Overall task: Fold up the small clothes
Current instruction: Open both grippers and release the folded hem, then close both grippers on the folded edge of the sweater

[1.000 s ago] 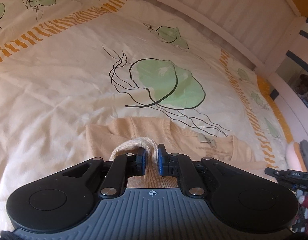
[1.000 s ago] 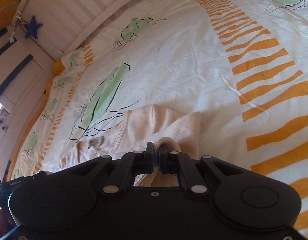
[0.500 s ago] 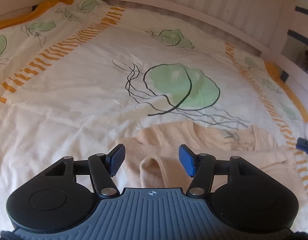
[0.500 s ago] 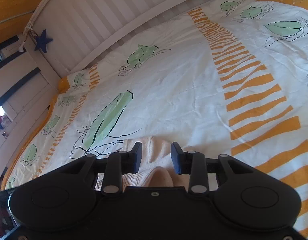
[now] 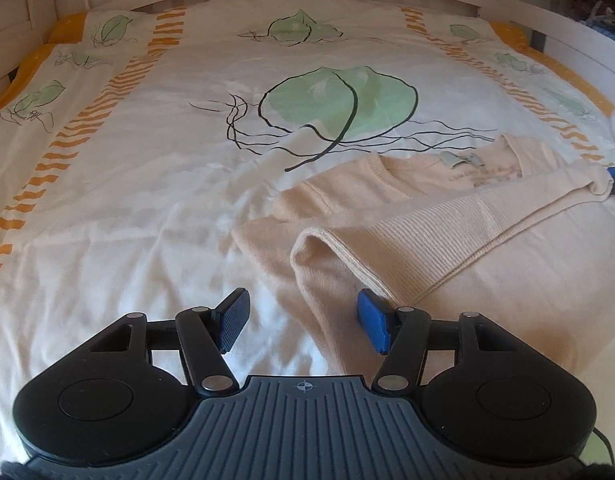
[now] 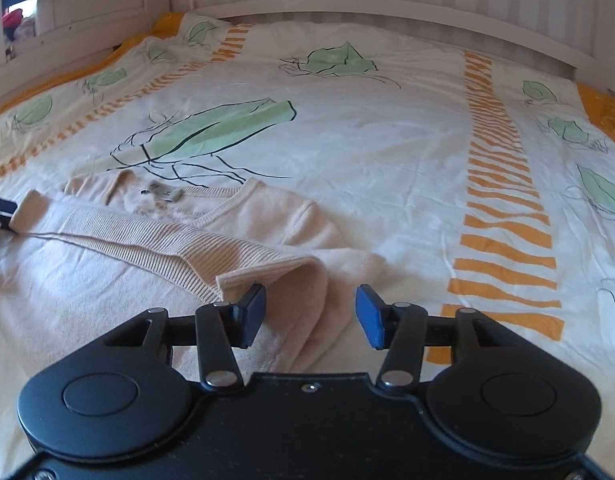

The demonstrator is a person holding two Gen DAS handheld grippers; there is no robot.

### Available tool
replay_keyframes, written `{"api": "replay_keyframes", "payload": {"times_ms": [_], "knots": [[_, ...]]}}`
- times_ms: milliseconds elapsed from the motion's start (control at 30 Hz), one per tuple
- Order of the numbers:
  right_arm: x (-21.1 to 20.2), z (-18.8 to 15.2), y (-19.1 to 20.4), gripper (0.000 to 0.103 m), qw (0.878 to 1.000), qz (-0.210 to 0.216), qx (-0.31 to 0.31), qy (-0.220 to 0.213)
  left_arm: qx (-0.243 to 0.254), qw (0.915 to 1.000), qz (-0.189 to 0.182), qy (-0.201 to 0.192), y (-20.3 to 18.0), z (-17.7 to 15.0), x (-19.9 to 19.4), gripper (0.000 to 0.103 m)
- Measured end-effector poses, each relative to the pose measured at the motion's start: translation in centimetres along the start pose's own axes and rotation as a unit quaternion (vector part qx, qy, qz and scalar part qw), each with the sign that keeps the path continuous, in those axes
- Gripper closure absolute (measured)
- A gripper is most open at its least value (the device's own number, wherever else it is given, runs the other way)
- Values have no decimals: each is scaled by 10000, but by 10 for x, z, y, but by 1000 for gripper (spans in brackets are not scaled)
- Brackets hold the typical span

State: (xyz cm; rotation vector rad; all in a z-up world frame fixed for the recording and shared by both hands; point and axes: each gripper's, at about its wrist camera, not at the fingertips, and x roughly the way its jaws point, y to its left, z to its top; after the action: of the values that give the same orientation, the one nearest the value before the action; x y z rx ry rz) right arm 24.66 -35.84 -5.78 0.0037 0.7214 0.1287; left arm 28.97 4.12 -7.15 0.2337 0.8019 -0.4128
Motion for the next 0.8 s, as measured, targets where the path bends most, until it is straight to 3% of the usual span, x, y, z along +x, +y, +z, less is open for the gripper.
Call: {"api": "replay_keyframes", "payload": {"times_ms": [200, 600, 733, 767, 800], "knots": [[6, 8, -2, 45, 9988, 275, 181, -366, 116, 9999, -47, -62, -2, 15, 18, 45], [23, 12, -13, 46, 9930, 1113, 298, -255, 527, 9962, -662, -200, -9, 27, 35, 45], [22, 12, -15, 54, 9914, 1237, 325, -285, 822, 9937, -728, -230, -12, 27, 35, 46], [22, 12, -15, 57, 9914, 1243, 299, -278, 872, 9932, -730, -243, -13, 27, 35, 48], [22, 12, -15, 68, 9913, 1254, 284, -266, 916, 9926, -749, -264, -14, 28, 35, 55]]}}
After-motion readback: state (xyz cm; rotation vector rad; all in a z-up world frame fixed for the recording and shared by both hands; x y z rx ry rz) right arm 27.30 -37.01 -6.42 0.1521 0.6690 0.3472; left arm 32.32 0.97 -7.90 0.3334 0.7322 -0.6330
